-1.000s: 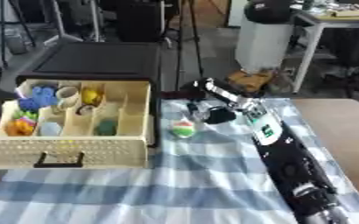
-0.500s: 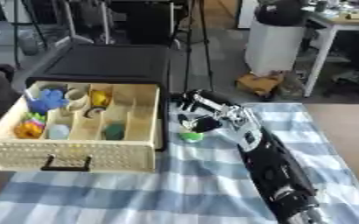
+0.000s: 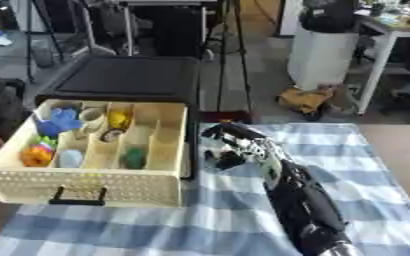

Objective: Pick up objects from table and place into drawer.

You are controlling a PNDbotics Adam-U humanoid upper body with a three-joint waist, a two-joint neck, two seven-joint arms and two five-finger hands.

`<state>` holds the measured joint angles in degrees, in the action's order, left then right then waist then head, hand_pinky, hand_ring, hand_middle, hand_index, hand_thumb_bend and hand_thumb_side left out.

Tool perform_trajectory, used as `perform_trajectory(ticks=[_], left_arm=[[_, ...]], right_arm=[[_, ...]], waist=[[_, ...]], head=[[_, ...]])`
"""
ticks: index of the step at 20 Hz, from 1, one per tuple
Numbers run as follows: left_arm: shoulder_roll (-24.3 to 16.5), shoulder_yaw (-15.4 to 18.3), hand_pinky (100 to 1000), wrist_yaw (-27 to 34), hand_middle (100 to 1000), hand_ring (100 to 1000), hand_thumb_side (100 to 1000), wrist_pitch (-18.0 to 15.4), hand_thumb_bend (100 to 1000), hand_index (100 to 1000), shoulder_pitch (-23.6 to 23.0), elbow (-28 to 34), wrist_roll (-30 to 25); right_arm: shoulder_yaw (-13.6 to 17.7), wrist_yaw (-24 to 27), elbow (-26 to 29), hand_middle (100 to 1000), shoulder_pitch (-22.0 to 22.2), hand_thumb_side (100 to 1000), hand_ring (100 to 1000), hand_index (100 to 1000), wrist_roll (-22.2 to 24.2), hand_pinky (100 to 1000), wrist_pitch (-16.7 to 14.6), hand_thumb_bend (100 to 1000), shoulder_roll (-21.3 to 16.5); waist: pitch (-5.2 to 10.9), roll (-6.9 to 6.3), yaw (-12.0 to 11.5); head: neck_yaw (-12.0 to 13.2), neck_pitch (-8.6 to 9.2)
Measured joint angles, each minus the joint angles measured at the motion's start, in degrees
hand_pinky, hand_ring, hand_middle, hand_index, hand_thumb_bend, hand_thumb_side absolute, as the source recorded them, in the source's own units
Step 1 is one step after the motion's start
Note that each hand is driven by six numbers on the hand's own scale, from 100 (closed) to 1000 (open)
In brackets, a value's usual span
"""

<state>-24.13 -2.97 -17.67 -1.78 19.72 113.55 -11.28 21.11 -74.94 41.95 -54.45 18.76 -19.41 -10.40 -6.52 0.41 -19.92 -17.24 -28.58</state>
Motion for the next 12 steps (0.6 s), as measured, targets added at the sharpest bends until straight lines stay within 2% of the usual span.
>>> perform_trajectory(ticks=[3,12], left_arm=[[0.13,0.0,100,0.0,100,100,1000,-0.23,148,780,-0.01,0.0,-0.15],[0.65,0.01,100,0.0,100,100,1000,-0.86,139,779,-0.01,0.0,-0.04]], right_arm=[[0.92,-2.41,-0.87,886,0.0,336,922,932,-1.93,866,1.53,100,-0.72],[2.6,-4.02,-1.97,891,0.03,516,914,941,-3.53,861,4.55,100,-2.1]], waist=[[-0.37,-0.01,-0.38],[-1.41,-0.01,-1.25]], head=[[-0.45,0.1],[-0.51,0.54]])
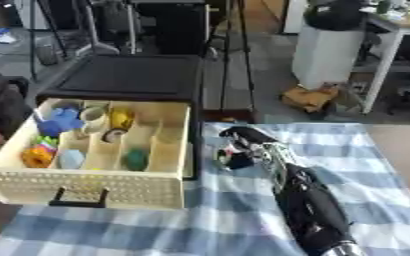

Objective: Pick up objects from table and place into drawer.

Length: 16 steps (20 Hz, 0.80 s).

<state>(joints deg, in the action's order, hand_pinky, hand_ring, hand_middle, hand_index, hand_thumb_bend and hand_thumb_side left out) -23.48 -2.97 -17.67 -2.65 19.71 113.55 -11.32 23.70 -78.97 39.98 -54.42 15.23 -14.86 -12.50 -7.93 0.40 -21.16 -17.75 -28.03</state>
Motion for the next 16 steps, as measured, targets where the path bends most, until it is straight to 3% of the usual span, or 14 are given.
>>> perform_trajectory(ticks=[3,8,10,16], left_arm=[[0.35,0.0,100,0.0,100,100,1000,-0.19,138,778,0.0,0.0,-0.19],[0.35,0.0,100,-0.01,100,100,1000,-0.33,137,778,0.0,0.0,-0.29],[0.35,0.0,100,-0.03,100,100,1000,-0.44,136,779,0.0,0.0,-0.3],[0.37,0.0,100,-0.1,100,100,1000,-0.61,129,779,0.0,0.0,-0.41]], right_arm=[[0.07,-0.04,-0.12,903,0.01,528,935,947,-0.28,879,0.48,100,-0.08],[0.26,-0.66,-0.55,914,0.01,636,930,961,-1.19,870,1.72,100,-0.55],[0.29,-0.67,-0.88,915,0.01,757,925,970,-1.18,864,1.99,100,-0.79],[0.24,-0.64,-1.86,914,0.02,930,902,972,-0.29,839,2.14,100,-0.93]], waist=[[-0.3,0.02,-0.01],[-0.68,0.06,-0.06],[-0.78,0.07,-0.11],[-1.26,0.07,-0.37]], head=[[0.03,0.01],[0.06,0.02],[0.06,0.02],[0.06,0.04]])
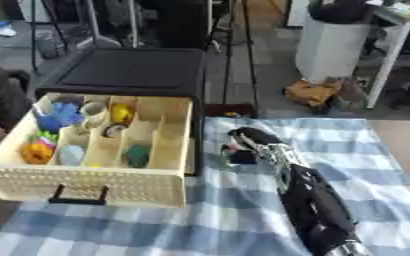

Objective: Pick up objects from table and place into drawer.

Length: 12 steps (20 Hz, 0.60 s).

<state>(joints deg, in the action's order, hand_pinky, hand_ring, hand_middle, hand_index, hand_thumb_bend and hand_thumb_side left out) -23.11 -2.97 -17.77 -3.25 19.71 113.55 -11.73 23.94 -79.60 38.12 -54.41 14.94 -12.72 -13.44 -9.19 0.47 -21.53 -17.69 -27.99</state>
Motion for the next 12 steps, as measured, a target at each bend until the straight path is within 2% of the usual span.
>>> perform_trajectory(ticks=[7,12], left_arm=[[0.43,0.0,100,-0.22,100,100,1000,-0.06,127,779,0.0,0.0,-0.04],[0.44,0.0,100,-0.33,100,100,1000,-0.24,122,779,0.0,0.0,-0.11]], right_arm=[[-0.66,-0.02,-0.77,909,0.03,971,884,969,0.55,823,-0.18,100,-0.08],[-1.15,-0.69,-1.12,905,-0.01,915,852,965,0.18,799,-0.54,100,-0.47]], waist=[[-0.38,0.0,-0.08],[-0.55,0.01,-0.2]], head=[[-0.01,0.0],[-0.02,0.0]])
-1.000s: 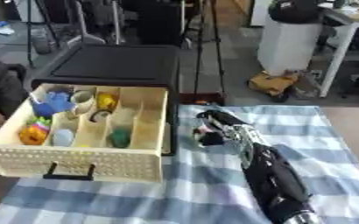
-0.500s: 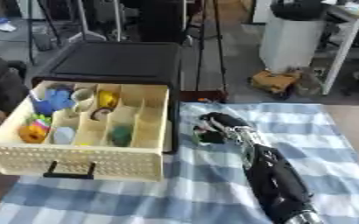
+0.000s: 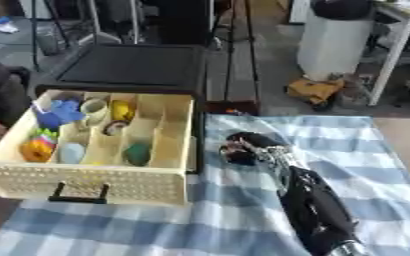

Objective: Pick up objects from table and place into drawer.

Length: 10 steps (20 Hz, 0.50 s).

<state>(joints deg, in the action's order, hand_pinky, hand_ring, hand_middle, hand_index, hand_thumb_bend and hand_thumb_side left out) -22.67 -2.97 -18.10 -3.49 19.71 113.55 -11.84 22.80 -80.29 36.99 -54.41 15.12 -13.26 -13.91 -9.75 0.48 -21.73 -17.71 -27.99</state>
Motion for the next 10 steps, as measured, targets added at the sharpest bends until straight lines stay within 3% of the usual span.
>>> perform_trajectory(ticks=[6,7,10], left_arm=[[0.01,0.0,100,-0.13,100,100,1000,-0.09,118,778,-0.03,0.0,-0.05],[0.01,0.0,100,-0.14,100,100,1000,-0.1,117,778,-0.06,0.0,-0.05],[0.02,0.0,100,-0.15,100,100,1000,-0.1,117,778,-0.11,0.0,-0.06]], right_arm=[[-0.83,-1.31,-1.07,901,-0.43,759,815,963,-0.64,774,-0.58,100,-0.56],[-0.94,-1.43,-1.34,902,-0.54,693,806,963,-0.71,765,-0.65,100,-0.65],[-1.29,-1.86,-1.78,901,-0.62,603,782,960,-0.83,751,-0.76,100,-0.87]], waist=[[-0.03,0.29,-0.04],[-0.03,0.3,-0.04],[-0.02,0.32,-0.05]], head=[[0.0,0.0],[0.0,0.0],[0.0,-0.01]])
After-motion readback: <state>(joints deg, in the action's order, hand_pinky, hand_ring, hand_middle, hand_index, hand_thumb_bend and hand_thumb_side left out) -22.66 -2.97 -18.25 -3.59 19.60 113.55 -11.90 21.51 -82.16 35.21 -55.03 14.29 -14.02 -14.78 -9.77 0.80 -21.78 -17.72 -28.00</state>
